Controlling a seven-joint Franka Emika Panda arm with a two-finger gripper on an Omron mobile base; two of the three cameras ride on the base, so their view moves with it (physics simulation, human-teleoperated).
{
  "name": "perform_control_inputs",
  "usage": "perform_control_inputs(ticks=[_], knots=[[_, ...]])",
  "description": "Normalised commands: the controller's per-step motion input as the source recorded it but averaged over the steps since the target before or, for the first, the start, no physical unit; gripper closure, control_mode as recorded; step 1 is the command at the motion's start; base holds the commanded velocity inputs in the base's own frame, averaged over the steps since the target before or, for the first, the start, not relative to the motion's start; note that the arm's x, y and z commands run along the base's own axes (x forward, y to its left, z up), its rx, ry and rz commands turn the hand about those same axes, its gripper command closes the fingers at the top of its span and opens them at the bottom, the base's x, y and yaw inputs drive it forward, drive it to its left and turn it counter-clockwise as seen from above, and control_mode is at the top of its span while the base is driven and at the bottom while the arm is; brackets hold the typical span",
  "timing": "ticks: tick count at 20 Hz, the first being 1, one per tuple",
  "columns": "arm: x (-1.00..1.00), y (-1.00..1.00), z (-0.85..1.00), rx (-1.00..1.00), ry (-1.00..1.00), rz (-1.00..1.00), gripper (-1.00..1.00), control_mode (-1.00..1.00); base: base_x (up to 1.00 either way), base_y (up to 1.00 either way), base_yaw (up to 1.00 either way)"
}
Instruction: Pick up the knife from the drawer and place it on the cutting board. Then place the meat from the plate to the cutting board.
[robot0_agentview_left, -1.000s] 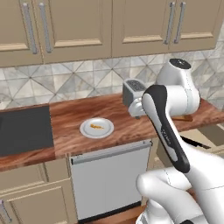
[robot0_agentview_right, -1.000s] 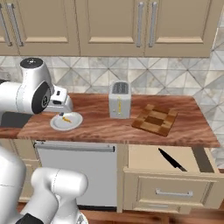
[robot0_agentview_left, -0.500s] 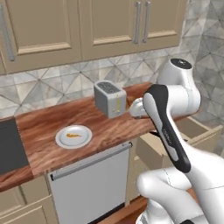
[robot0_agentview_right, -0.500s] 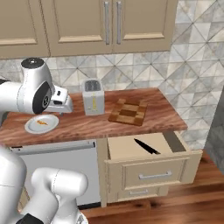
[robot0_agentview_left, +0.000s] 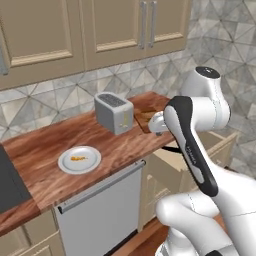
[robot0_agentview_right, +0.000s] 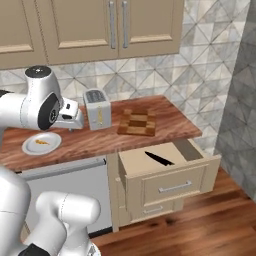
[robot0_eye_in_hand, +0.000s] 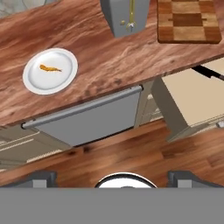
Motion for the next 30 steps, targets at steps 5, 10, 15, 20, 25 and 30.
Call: perform_control_inputs(ticks=[5, 10, 15, 20, 25, 30], knots=[[0.0, 0.0, 0.0, 0.0, 0.0, 0.0, -1.0, 1.0, 0.0, 0.08, -0.19], [0.0, 0.0, 0.0, 0.0, 0.0, 0.0, -1.0, 1.0, 0.16, 0.04, -0.17], [0.0, 0.0, 0.0, 0.0, 0.0, 0.0, -1.0, 1.0, 0.2, 0.73, -0.15], [0.0, 0.0, 0.0, 0.0, 0.0, 0.0, -1.0, 1.0, 0.18, 0.65, -0.12], [0.0, 0.0, 0.0, 0.0, 0.0, 0.0, -1.0, 1.0, 0.16, -0.01, -0.04], [0.0, 0.0, 0.0, 0.0, 0.0, 0.0, -1.0, 1.0, 0.59, -0.16, -0.02]])
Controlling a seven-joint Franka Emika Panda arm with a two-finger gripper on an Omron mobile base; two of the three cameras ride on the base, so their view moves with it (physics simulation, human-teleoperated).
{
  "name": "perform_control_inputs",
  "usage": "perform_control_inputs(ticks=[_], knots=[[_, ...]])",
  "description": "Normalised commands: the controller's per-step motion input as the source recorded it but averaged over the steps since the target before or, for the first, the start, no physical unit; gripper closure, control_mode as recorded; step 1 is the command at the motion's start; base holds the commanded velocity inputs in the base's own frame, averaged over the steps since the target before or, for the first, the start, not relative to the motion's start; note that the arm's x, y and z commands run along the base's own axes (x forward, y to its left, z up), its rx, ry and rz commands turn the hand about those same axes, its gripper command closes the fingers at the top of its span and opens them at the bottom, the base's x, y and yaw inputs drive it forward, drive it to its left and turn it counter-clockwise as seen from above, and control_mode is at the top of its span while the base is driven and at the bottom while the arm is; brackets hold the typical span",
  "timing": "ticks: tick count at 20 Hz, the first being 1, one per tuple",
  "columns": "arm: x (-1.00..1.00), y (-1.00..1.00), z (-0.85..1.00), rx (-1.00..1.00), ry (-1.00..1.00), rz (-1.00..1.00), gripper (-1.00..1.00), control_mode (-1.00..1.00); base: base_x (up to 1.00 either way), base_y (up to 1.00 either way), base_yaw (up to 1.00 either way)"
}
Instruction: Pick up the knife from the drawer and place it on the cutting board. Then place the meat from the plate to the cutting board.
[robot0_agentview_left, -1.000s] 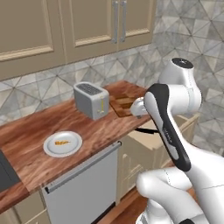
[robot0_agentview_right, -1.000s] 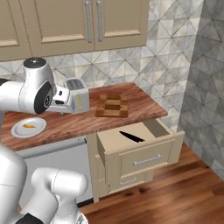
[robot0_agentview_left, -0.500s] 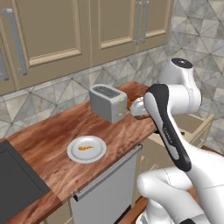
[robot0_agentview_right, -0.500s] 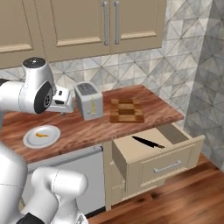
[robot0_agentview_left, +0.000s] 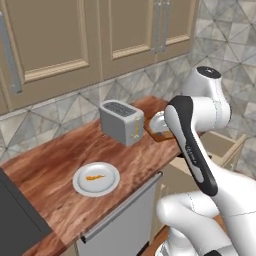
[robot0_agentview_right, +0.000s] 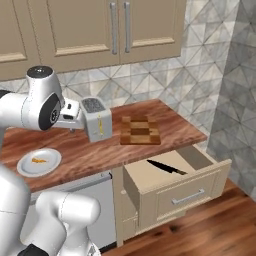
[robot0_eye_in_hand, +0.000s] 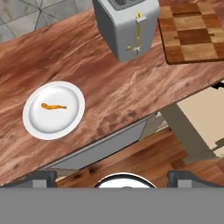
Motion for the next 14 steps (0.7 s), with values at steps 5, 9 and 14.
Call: perform_control_inputs(ticks=[5, 9, 14], knots=[[0.0, 0.0, 0.0, 0.0, 0.0, 0.0, -1.0, 1.0, 0.52, -0.25, 0.0], [0.0, 0.0, 0.0, 0.0, 0.0, 0.0, -1.0, 1.0, 0.63, -0.27, 0.0], [0.0, 0.0, 0.0, 0.0, 0.0, 0.0, -1.0, 1.0, 0.68, -0.09, -0.02]])
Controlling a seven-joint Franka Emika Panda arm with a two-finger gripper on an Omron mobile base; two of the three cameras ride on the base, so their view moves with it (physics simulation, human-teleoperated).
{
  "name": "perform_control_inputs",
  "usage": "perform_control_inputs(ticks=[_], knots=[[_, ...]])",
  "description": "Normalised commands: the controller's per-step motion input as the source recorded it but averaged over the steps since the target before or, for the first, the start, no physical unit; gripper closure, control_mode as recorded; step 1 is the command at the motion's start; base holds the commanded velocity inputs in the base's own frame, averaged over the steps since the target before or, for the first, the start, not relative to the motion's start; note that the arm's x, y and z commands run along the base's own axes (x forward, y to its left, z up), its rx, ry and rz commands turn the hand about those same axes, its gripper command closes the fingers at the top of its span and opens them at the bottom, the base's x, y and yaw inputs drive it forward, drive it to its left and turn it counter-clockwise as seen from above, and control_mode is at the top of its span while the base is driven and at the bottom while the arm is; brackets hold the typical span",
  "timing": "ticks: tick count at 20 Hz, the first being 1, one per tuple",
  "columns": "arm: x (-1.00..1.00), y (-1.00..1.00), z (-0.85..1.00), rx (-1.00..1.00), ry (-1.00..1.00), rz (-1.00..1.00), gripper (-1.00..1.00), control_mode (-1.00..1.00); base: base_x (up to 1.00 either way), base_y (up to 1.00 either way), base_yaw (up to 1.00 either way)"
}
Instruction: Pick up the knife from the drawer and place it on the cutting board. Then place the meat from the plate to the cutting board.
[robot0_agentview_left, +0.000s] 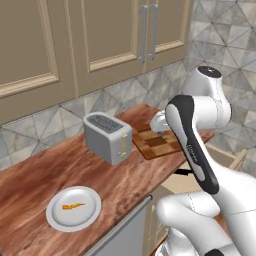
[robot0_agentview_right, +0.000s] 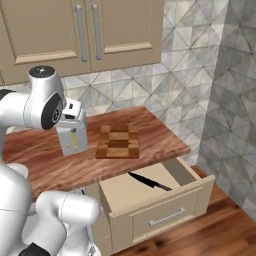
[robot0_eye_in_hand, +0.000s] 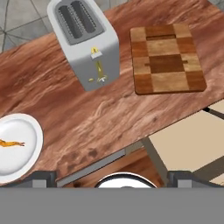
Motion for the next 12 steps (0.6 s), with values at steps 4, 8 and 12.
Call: perform_control_inputs(ticks=[4, 8, 12], knots=[[0.0, 0.0, 0.0, 0.0, 0.0, 0.0, -1.0, 1.0, 0.74, 0.03, -0.1], [0.0, 0.0, 0.0, 0.0, 0.0, 0.0, -1.0, 1.0, 0.37, 0.22, -0.23], [0.0, 0.0, 0.0, 0.0, 0.0, 0.0, -1.0, 1.0, 0.21, 0.01, -0.32]])
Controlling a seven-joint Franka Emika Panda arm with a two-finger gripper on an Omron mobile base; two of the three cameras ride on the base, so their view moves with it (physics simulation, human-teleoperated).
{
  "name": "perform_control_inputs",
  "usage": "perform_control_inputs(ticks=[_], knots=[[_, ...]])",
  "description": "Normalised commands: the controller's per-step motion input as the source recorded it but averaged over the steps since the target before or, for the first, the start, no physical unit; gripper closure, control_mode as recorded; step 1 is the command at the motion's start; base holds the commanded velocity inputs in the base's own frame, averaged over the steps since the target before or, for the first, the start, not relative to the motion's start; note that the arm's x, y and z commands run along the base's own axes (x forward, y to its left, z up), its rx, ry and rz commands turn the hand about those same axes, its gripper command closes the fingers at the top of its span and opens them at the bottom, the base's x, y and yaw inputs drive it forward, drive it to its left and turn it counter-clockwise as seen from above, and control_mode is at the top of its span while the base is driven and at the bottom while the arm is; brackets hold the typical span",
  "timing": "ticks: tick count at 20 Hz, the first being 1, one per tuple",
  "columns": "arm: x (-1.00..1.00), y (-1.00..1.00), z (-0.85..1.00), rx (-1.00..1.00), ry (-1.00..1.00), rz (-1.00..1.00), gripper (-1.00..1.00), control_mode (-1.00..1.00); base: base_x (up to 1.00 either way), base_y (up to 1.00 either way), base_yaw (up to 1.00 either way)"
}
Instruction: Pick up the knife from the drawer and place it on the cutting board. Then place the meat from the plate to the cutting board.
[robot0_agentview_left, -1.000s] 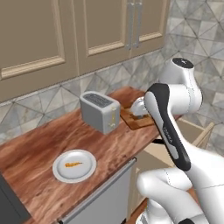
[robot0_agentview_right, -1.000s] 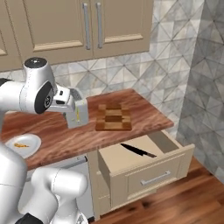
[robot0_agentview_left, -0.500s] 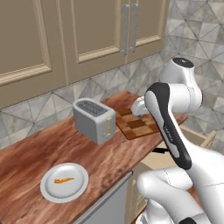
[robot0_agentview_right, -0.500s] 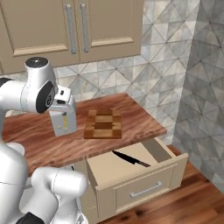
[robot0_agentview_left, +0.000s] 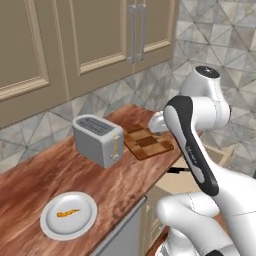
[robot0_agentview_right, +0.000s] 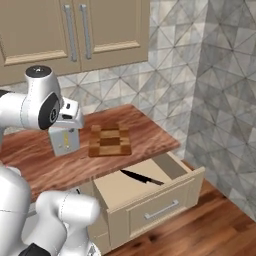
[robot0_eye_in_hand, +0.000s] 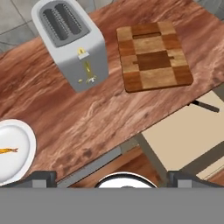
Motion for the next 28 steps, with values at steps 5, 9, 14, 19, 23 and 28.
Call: perform_control_inputs(ticks=[5, 9, 14, 19, 23, 28], knots=[[0.0, 0.0, 0.0, 0.0, 0.0, 0.0, -1.0, 1.0, 0.37, 0.09, -0.34], [0.0, 0.0, 0.0, 0.0, 0.0, 0.0, -1.0, 1.0, 0.46, 0.12, -0.23], [0.0, 0.0, 0.0, 0.0, 0.0, 0.0, -1.0, 1.0, 0.28, 0.03, -0.08], [0.0, 0.0, 0.0, 0.0, 0.0, 0.0, -1.0, 1.0, 0.2, 0.0, -0.03], [0.0, 0.0, 0.0, 0.0, 0.0, 0.0, -1.0, 1.0, 0.12, 0.0, -0.03], [0.0, 0.0, 0.0, 0.0, 0.0, 0.0, -1.0, 1.0, 0.04, 0.0, -0.04]])
